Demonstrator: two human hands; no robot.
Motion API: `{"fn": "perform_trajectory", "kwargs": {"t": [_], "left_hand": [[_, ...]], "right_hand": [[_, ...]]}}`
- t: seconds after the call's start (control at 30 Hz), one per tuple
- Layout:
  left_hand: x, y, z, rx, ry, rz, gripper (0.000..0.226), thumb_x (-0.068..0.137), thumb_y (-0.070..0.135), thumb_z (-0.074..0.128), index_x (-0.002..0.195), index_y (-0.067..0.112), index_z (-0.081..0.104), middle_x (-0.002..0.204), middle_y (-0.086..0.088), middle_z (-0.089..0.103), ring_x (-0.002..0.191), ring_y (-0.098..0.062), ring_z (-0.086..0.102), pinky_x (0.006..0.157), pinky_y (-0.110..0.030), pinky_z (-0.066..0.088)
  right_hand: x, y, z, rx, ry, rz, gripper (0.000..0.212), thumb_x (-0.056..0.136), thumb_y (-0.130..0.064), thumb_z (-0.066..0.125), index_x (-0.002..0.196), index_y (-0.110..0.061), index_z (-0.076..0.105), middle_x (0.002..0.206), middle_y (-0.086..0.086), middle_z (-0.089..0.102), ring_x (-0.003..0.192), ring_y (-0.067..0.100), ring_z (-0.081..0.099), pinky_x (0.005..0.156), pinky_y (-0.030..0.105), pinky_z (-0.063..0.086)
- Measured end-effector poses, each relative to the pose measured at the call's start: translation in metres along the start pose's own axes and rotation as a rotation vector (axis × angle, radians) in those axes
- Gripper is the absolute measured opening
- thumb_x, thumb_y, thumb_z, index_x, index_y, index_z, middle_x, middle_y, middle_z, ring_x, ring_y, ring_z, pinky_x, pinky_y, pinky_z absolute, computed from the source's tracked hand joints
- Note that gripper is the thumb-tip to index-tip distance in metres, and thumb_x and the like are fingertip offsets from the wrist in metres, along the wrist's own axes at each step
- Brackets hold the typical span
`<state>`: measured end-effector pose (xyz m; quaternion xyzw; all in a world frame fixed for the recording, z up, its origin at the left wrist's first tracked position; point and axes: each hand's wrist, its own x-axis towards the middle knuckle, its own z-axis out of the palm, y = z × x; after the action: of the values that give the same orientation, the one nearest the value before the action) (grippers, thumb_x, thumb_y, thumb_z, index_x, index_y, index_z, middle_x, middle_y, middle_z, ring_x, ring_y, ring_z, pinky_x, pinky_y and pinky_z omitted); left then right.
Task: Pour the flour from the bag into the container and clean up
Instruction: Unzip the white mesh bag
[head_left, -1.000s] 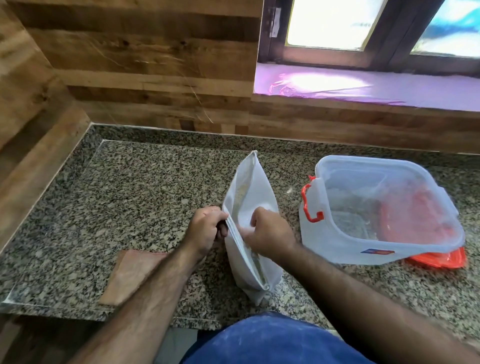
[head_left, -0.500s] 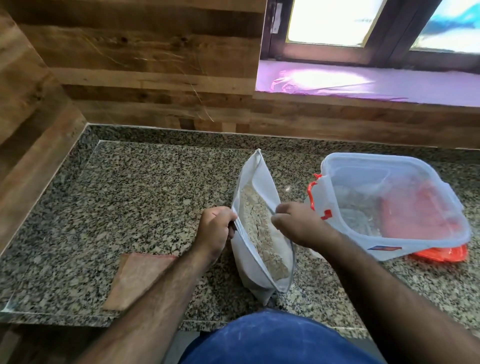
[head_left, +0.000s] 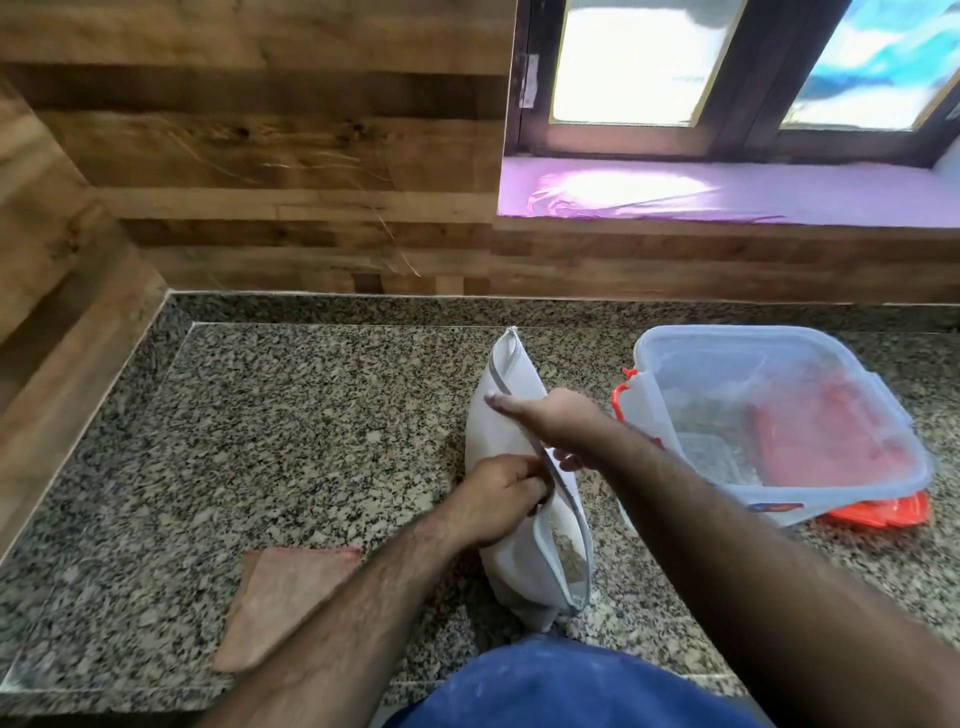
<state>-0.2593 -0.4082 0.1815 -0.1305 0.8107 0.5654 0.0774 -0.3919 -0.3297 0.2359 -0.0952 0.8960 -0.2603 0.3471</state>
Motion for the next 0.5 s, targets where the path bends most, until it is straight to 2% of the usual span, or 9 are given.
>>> {"fn": "perform_trajectory", "kwargs": {"t": [0.1,0.2,0.33,0.47,0.5], "left_hand": [[-0.005,-0.002,-0.01,0.059,-0.088,0.02,0.019,0.084,0.026,0.06,0.066,0.026,0.066,0.069,0.009,0.069,0.064,-0.008,0.062,0.064,-0.03,0.051],[-0.009,-0.012,-0.026,0.051,-0.038,0.01,0.02,0.081,0.027,0.061,0.069,0.016,0.071,0.068,0.005,0.07,0.064,-0.011,0.064,0.064,-0.03,0.052],[-0.012,-0.023,-0.044,-0.059,0.109,0.006,0.033,0.084,0.032,0.062,0.067,0.004,0.064,0.063,0.002,0.058,0.061,-0.013,0.052,0.061,-0.031,0.041],[-0.009,-0.019,-0.053,-0.177,0.156,0.024,0.033,0.093,0.021,0.061,0.06,0.018,0.064,0.058,0.003,0.056,0.056,-0.011,0.049,0.055,-0.024,0.04],[-0.006,-0.018,-0.054,-0.202,0.165,0.025,0.033,0.093,0.023,0.06,0.06,0.018,0.064,0.058,0.002,0.057,0.056,-0.012,0.05,0.056,-0.025,0.041]], "right_hand": [[0.007,-0.01,0.008,-0.371,0.093,-0.084,0.068,0.087,-0.072,0.068,0.1,-0.005,0.073,0.079,0.005,0.068,0.077,0.027,0.075,0.069,0.037,0.066],[0.016,-0.015,0.014,-0.546,0.136,-0.132,0.056,0.091,-0.061,0.068,0.111,-0.01,0.075,0.081,0.0,0.064,0.083,0.025,0.065,0.073,0.032,0.056],[0.016,-0.015,0.017,-0.708,0.087,-0.102,0.059,0.088,-0.066,0.073,0.114,-0.013,0.074,0.094,0.002,0.066,0.089,0.024,0.066,0.083,0.033,0.061],[0.014,-0.007,0.021,-0.761,0.048,-0.022,0.078,0.078,-0.077,0.077,0.126,-0.015,0.072,0.121,0.005,0.072,0.104,0.025,0.073,0.094,0.041,0.063],[0.013,-0.006,0.022,-0.78,0.048,-0.025,0.079,0.08,-0.077,0.075,0.128,-0.015,0.071,0.122,0.005,0.071,0.107,0.026,0.073,0.095,0.042,0.063]]}}
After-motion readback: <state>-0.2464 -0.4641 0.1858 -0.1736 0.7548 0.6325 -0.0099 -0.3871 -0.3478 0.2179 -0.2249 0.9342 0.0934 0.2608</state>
